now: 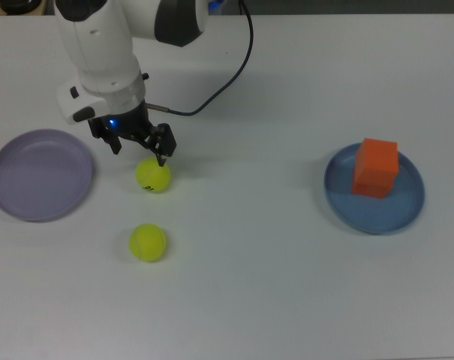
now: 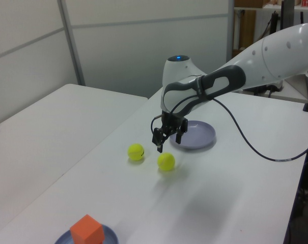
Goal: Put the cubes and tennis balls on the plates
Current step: 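Lower and grasp the yellow tennis ball with the gripper, then carry the tennis ball to the lavender plate and release it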
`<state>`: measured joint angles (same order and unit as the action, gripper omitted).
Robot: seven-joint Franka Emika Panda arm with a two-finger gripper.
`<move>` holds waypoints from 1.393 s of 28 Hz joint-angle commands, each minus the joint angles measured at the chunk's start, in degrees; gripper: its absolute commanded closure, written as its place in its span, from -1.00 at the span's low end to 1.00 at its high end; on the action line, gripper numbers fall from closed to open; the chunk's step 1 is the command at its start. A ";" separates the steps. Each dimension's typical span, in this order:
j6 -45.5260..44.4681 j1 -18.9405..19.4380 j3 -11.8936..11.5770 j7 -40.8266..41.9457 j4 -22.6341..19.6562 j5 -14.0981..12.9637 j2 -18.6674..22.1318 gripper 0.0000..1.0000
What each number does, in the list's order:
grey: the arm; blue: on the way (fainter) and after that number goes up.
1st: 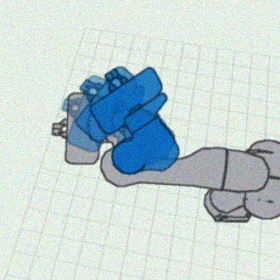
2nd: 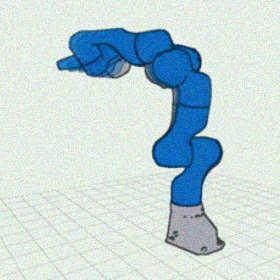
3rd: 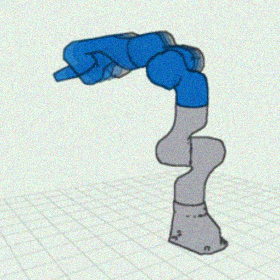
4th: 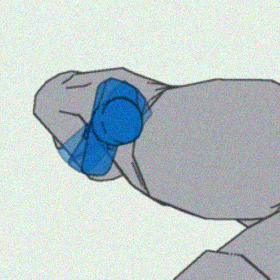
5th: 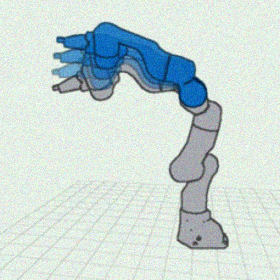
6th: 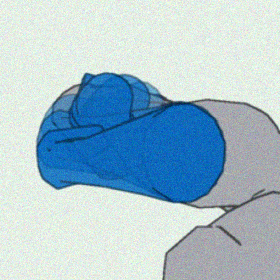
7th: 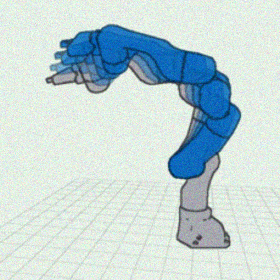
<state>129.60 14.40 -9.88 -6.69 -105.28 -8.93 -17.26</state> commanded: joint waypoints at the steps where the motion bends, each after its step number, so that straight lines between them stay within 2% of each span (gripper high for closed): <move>1: 2.76 0.28 0.91 1.51 0.07 -1.88 -1.64 -1.00; 6: 3.82 0.28 1.96 1.33 0.25 -1.88 -3.66 -1.00; 14: 4.70 0.19 2.06 1.24 0.25 -1.88 -5.33 -1.00; 15: 4.70 0.19 2.06 1.24 0.25 -1.88 -5.42 -0.94; 16: 4.70 0.19 1.97 1.16 0.25 -1.88 -5.51 -0.81; 17: 4.70 0.19 1.97 1.15 0.25 -1.88 -5.68 -0.38; 18: 4.70 0.19 1.97 1.15 0.25 -1.88 -5.68 -0.10; 21: 4.70 -0.16 1.97 0.89 0.25 -2.06 -5.68 0.88; 22: 4.70 -0.34 1.88 0.89 0.25 -2.75 -5.60 1.00; 26: 4.26 -0.51 1.18 1.24 0.25 -3.46 -4.55 1.00; 32: -0.21 -0.86 -3.74 1.86 0.51 -3.46 0.20 1.00; 33: -1.70 -0.86 -5.66 2.73 1.30 -3.55 1.07 1.00; 37: -1.81 -1.04 -8.57 3.35 2.09 -3.81 0.91 1.00; 39: -1.63 -2.00 -9.63 4.31 3.50 -3.99 -0.67 1.00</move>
<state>129.23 13.11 -17.09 -5.21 -103.10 -10.89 -17.30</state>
